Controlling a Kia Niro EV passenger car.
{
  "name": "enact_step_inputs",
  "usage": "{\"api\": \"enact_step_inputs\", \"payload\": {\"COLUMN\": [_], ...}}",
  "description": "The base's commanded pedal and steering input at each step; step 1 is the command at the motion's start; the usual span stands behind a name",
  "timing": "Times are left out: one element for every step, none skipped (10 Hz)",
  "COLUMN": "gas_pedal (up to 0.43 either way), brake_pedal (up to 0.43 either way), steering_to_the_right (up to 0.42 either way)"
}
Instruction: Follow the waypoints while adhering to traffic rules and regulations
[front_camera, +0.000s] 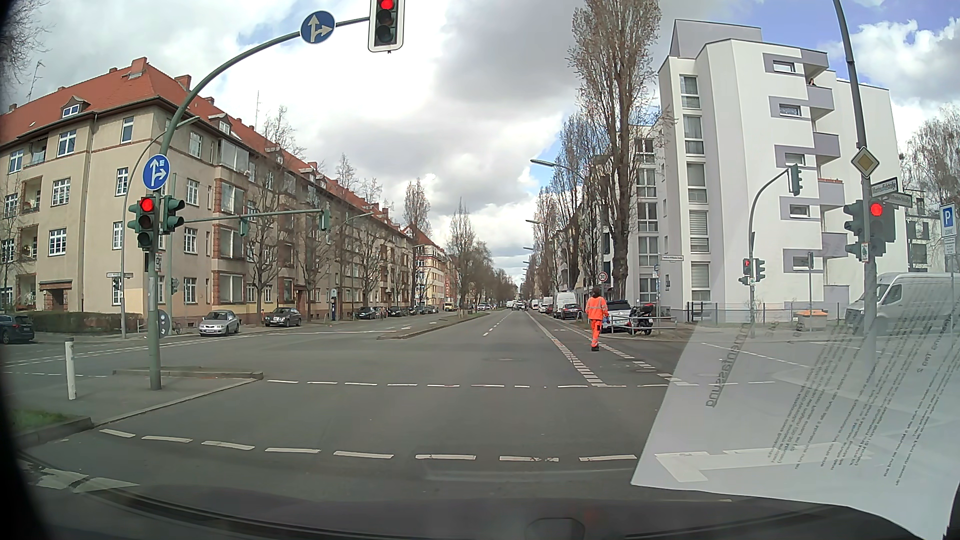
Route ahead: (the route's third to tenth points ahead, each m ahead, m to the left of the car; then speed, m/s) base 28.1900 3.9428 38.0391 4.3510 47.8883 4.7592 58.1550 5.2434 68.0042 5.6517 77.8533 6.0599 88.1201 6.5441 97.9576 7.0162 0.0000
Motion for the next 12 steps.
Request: {"api": "enact_step_inputs", "payload": {"gas_pedal": [0.0,0.0,0.0,0.0,0.0,0.0,0.0,0.0,0.0,0.0,0.0,0.0], "brake_pedal": [0.439,0.439,0.439,0.439,0.439,0.439,0.439,0.439,0.439,0.439,0.439,0.439], "steering_to_the_right": [-0.015,-0.015,-0.015,-0.015,-0.015,-0.015,-0.015,-0.015,-0.015,-0.015,-0.015,-0.015]}}
